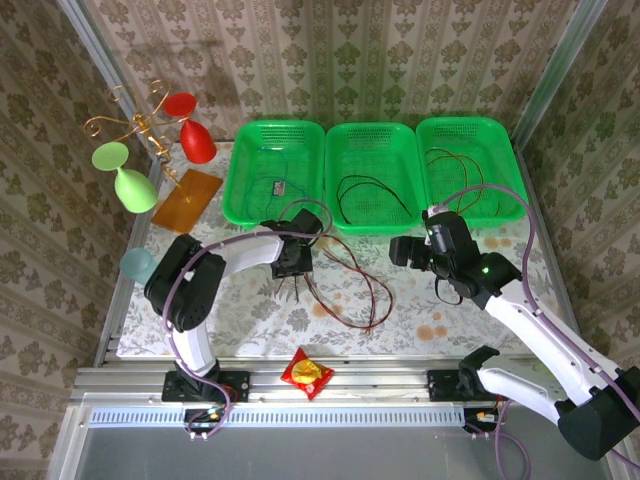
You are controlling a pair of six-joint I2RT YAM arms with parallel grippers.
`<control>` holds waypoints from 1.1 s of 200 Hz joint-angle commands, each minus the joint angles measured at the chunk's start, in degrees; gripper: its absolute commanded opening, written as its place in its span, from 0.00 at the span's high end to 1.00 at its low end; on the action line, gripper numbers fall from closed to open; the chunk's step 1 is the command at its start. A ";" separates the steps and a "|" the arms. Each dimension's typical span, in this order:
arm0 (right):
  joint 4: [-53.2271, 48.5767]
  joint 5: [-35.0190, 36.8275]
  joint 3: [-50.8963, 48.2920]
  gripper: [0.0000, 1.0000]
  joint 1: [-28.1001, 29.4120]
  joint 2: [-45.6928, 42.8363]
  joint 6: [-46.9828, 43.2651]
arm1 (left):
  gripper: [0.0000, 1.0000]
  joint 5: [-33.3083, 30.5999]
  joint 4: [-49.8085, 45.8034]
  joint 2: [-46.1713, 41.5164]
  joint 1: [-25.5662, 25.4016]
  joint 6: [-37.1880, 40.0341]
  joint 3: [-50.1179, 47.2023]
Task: Untangle the cables
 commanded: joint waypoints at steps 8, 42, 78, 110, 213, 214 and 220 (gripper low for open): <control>-0.74 -1.00 0.15 0.11 -0.35 -1.18 -0.61 | 1.00 -4.64 0.11 -5.95 -2.20 1.68 -0.06; -0.80 -0.87 -0.02 0.11 -0.35 -2.10 -0.63 | 1.00 -8.93 -6.65 -11.41 -4.02 3.60 3.57; 5.18 -5.79 -3.21 0.10 -0.35 -4.71 -1.89 | 1.00 -2.48 -4.88 -22.25 -3.53 1.09 3.12; 20.57 -13.81 -11.46 0.08 -0.35 -10.48 0.37 | 1.00 6.80 4.14 -30.51 -2.01 -3.84 1.42; 52.11 -21.52 -23.98 0.10 2.33 -15.87 10.33 | 1.00 19.01 27.06 -35.52 -3.31 -16.03 -1.40; 52.03 -21.50 -23.95 0.10 2.35 -15.78 10.63 | 1.00 19.13 27.22 -35.47 -3.32 -16.02 -1.37; 51.10 -21.42 -23.18 0.10 2.29 -15.12 12.77 | 1.00 19.64 28.02 -35.21 -3.56 -16.05 -1.19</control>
